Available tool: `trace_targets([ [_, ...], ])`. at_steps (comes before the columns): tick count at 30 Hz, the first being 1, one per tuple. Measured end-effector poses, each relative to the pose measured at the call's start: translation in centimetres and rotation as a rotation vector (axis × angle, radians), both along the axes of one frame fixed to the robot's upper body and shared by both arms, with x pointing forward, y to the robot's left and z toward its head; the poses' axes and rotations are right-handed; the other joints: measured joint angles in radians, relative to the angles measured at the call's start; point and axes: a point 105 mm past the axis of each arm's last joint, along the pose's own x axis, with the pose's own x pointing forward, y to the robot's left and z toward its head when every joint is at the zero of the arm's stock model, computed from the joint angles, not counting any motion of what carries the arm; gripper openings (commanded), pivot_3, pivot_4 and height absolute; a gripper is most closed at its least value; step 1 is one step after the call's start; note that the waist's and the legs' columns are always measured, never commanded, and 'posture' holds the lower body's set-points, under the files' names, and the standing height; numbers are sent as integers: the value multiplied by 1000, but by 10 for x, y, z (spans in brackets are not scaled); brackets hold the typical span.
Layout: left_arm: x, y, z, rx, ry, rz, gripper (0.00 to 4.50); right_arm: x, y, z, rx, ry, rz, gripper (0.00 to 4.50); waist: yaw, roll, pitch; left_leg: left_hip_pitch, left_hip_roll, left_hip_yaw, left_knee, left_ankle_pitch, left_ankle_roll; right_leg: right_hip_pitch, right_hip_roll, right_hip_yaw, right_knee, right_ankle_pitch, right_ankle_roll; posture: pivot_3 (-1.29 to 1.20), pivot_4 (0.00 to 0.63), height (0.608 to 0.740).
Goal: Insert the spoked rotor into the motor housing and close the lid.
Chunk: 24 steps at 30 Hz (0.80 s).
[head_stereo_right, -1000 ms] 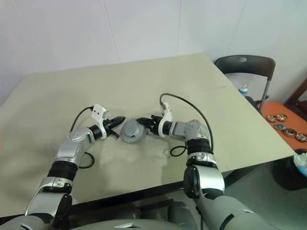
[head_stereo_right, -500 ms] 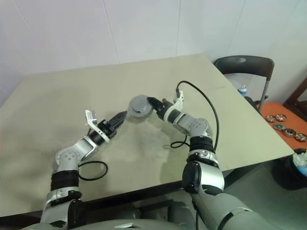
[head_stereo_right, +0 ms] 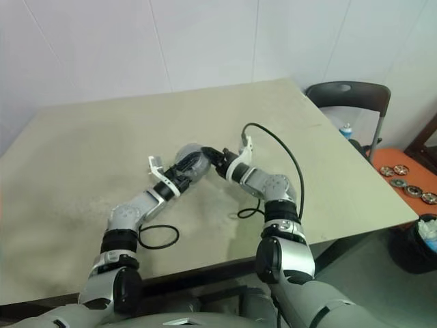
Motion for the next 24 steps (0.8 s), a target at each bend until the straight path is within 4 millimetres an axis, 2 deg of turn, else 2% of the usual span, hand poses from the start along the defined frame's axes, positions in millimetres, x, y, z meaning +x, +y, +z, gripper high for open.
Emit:
trace_targets([
  [1,1,0,0,-1,-1,2,4321,0,0,-1,-1,2,0,1279,0,0,0,0,0,0,0,0,0,0,0,0,0,0,0,0,0,740],
  [2,2,2,0,1,-4,11,3928,-1,0,-1,-3,4,1,1279,-1,0,0,0,0,0,0,0,0,0,0,0,0,0,0,0,0,740],
  [6,4,4,5,-29,-38,23,2853,-1,0,-1,5,6,0,1279,0,0,0,0,0,0,0,0,0,0,0,0,0,0,0,0,0,740],
  [8,5,7,10,-59,-60,35,2506,-1,0,2,29,1,1,1279,-1,0,0,0,0,0,0,0,0,0,0,0,0,0,0,0,0,740],
  [15,-1,12,25,-142,-107,30,2306,-2,3,11,77,-32,23,1279,-1,0,0,0,0,0,1,0,0,0,0,0,1,0,0,0,0,740],
  [17,-2,15,31,-172,-122,39,2302,0,5,18,89,-45,26,2013,-2,0,0,0,0,0,1,0,0,0,0,0,1,0,0,0,0,740],
  [21,-5,4,37,-237,-120,6,2302,14,-3,32,79,-67,-48,3268,6,-2,0,0,-1,0,2,0,0,1,-1,0,1,0,0,0,0,740],
  [24,0,9,40,-258,-112,50,2302,17,-5,30,70,-61,-74,3268,-2,-2,0,0,0,0,1,0,0,0,0,0,1,0,0,0,0,740],
])
